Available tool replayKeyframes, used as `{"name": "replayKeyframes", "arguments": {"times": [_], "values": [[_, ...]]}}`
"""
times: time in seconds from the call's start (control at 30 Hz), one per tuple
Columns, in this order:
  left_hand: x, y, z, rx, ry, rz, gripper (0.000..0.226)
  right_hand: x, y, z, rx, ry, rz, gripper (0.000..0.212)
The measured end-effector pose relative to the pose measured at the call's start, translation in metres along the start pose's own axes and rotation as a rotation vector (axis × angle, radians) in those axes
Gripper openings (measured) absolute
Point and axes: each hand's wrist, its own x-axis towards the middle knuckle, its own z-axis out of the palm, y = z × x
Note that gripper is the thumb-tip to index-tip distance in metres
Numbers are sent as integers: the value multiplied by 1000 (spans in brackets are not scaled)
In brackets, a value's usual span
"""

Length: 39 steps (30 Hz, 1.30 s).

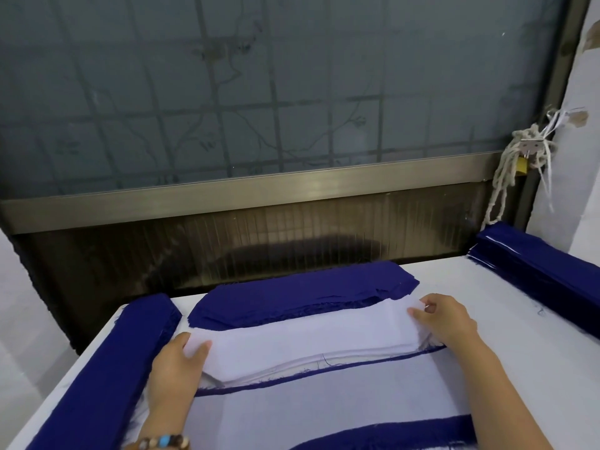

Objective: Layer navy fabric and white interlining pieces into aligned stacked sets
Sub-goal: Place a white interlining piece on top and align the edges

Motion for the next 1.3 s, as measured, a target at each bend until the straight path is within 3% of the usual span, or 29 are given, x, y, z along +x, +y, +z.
{"name": "replayKeyframes", "arguments": {"times": [0.1,0.2,0.43,0.57,0.73,1.13,1.3], "values": [[4,-2,0,-59,35,32,16,0,-1,2,-7,33,16,27],[6,-1,0,-61,87,50,22,3,-1,3,0,104,3,16],[-1,20,-23,-206,246,158,31,4,-14,-8,246,252,-77,16],[-9,28,-41,-252,186,128,37,-3,-3,-19,242,271,-70,18],[-36,21,-54,-268,127,166,13,-24,18,-34,165,209,-99,11],[-82,-25,-50,-171,-72,21,23,-82,66,-25,184,108,-119,10],[-97,-30,-38,-172,-7,81,21,-91,69,-19,160,187,-208,10]]}}
